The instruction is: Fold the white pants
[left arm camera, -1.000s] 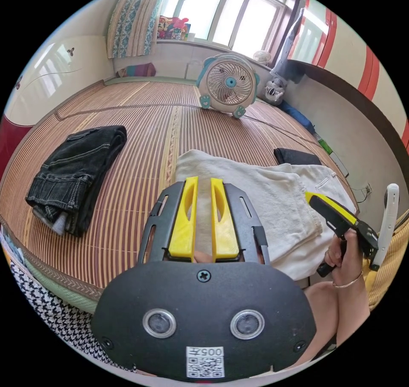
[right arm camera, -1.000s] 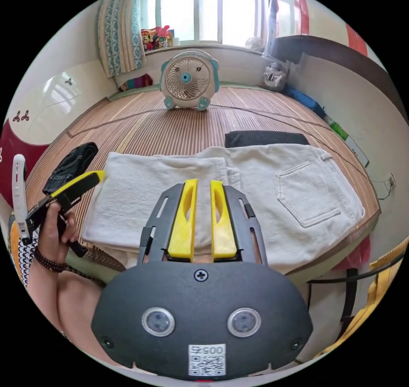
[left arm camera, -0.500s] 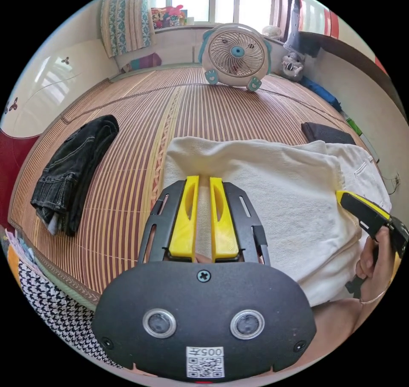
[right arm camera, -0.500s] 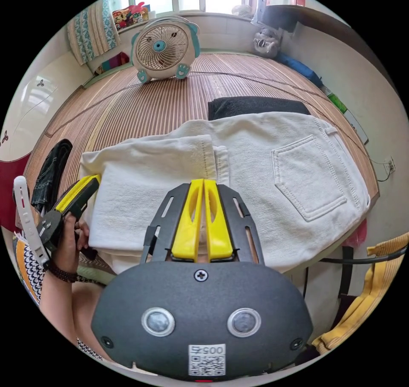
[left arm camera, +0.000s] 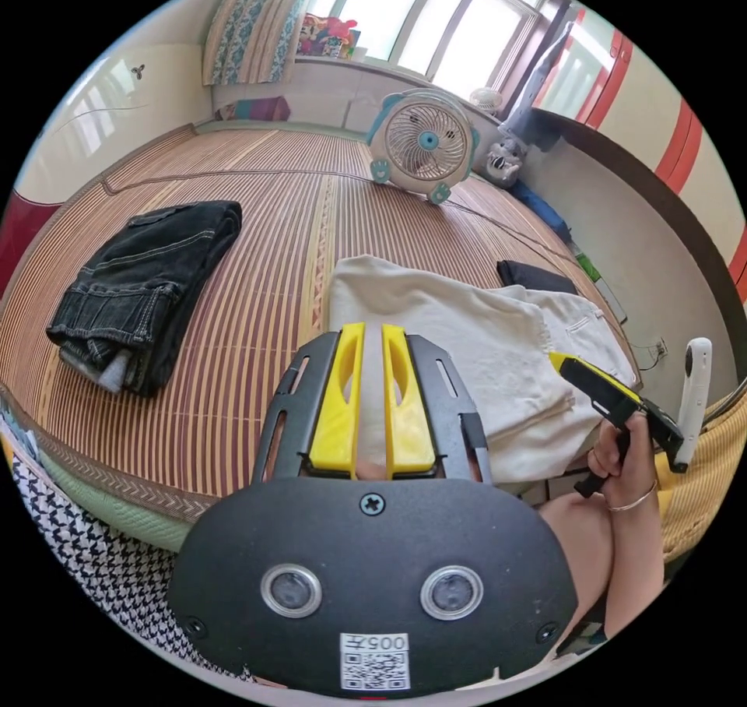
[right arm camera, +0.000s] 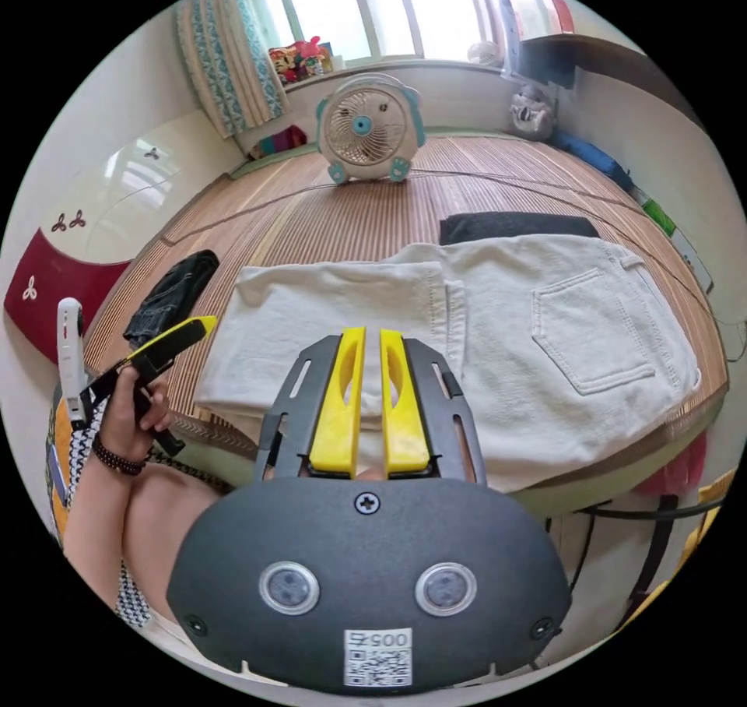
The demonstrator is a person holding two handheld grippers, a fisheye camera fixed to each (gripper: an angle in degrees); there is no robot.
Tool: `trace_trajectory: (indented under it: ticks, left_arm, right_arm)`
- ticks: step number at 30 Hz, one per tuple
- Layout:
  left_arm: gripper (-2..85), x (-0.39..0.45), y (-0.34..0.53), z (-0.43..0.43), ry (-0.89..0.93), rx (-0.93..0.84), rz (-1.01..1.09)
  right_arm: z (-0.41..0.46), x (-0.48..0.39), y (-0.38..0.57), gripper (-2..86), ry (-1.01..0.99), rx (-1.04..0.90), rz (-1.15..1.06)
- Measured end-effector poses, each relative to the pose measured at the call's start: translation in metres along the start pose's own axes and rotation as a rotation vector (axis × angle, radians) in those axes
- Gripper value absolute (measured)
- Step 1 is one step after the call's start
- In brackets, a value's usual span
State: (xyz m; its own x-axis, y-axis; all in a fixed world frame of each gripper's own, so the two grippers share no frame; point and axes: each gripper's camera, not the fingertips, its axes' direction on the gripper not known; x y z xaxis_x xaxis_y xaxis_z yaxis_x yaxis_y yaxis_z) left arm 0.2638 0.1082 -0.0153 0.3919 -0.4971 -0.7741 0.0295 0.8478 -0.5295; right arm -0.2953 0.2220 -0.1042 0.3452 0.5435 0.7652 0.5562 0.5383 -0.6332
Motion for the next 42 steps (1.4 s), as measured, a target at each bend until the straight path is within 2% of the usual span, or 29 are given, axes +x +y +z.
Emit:
trace_trajectory:
  ticks: [7,14,18,25,28,30,32,42]
  left_arm:
    - [5.3,-0.018,0.006,0.001,0.004,-0.094,0.029]
    - [5.2,-0.024,0.006,-0.005,0.045,-0.079,0.074]
    - [5.2,-0.020,0.004,0.002,0.025,-0.128,0.119]
    - [5.0,-0.018,-0.001,0.013,-0.032,-0.156,0.184]
    - [4.9,-0.024,-0.005,0.014,-0.028,-0.151,0.170]
    - [4.9,-0.028,-0.007,0.015,-0.016,-0.146,0.154]
    - [4.9,-0.033,-0.008,0.015,-0.010,-0.139,0.135]
    - [8.5,-0.084,-0.017,0.022,0.089,-0.102,-0.065]
  right_arm:
    - [0.002,-0.046,0.007,3.8,-0.118,-0.030,-0.219]
    - [0.017,-0.088,0.011,3.7,-0.185,-0.091,-0.397]
    - [0.024,-0.099,0.008,3.4,-0.166,-0.091,-0.418]
    - [0.022,-0.108,0.003,1.9,-0.176,0.033,-0.401]
    - [0.036,-0.116,0.000,0.9,-0.166,-0.017,-0.424]
    - [0.057,-0.123,-0.002,0.2,-0.114,-0.127,-0.448]
    - [0.094,-0.131,-0.002,-0.6,0.008,-0.331,-0.445]
    - [0.097,-0.140,-0.007,-0.9,0.055,-0.295,-0.441]
